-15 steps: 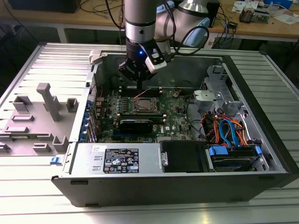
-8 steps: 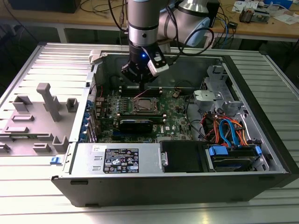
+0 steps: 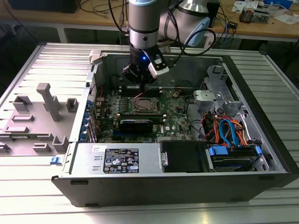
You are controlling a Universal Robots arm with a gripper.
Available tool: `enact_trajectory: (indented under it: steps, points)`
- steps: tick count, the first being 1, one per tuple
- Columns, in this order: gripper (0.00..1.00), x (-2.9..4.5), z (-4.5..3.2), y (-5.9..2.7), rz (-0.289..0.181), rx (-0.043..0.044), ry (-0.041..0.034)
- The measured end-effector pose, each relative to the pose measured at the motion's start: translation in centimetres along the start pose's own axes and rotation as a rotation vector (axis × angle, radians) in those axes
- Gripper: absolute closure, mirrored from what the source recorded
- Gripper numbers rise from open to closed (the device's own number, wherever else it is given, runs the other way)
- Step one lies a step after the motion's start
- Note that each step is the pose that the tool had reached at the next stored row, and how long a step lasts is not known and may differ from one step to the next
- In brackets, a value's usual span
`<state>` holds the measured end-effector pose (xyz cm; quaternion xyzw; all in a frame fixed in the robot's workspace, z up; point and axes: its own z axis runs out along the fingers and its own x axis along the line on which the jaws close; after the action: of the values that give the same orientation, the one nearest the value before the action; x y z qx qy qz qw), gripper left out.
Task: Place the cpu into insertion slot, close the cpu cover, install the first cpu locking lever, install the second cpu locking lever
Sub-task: 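Install the first cpu locking lever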
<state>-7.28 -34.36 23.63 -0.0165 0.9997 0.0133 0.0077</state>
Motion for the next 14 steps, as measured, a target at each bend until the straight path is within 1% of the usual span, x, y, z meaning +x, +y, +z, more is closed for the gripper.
enact_trajectory:
  steps: [3, 5, 14]
  points:
    - [0.89, -0.14, 0.05, 0.24, 0.000, -0.0002, 0.0001]
    - [0.89, -0.17, 0.12, 0.55, -0.001, -0.0003, 0.0000]
    - [0.89, -0.52, 0.61, 1.00, -0.001, -0.0002, 0.0001]
